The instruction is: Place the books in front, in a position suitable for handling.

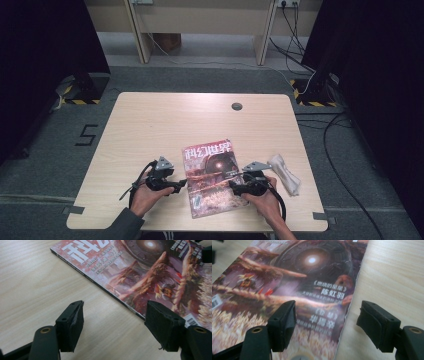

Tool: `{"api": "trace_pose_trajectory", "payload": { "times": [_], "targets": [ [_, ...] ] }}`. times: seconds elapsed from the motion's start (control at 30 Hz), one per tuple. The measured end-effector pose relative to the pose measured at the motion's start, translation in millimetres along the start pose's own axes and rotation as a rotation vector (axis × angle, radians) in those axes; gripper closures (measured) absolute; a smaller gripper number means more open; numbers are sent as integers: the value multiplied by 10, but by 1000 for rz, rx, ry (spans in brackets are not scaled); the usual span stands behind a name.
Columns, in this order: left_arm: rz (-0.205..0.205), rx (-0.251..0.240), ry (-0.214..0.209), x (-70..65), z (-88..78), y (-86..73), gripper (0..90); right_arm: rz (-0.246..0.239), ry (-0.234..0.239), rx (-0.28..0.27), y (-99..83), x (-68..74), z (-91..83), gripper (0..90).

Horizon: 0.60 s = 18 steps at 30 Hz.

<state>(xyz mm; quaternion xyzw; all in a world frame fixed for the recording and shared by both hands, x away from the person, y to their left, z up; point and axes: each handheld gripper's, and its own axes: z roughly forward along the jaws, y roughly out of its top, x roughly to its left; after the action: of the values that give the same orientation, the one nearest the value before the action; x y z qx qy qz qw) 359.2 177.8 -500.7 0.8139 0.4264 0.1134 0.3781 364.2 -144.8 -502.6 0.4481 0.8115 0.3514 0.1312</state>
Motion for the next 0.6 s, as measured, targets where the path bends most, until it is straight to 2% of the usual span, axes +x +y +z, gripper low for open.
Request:
{"api": "trace_pose_trajectory", "payload": {
  "times": [0.1, 0.17, 0.33, 0.43, 0.6],
  "targets": [
    [-19, -2, -22, -30, 25, -5, 307, -10, 0, 24, 22, 32, 67, 299],
    [-26, -8, -26, -55, 62, 5, 310, -10, -3, 20, 23, 48, 77, 303],
    [-9, 6, -38, -123, 169, 49, 321, -20, -11, 19, 1, 95, 60, 292],
    [4, 13, -31, -140, 190, 50, 324, -24, -15, 16, -20, 114, 46, 290],
    [3, 12, -36, -140, 219, 58, 344, -34, 12, 28, -60, 202, 18, 281]
  ]
}}
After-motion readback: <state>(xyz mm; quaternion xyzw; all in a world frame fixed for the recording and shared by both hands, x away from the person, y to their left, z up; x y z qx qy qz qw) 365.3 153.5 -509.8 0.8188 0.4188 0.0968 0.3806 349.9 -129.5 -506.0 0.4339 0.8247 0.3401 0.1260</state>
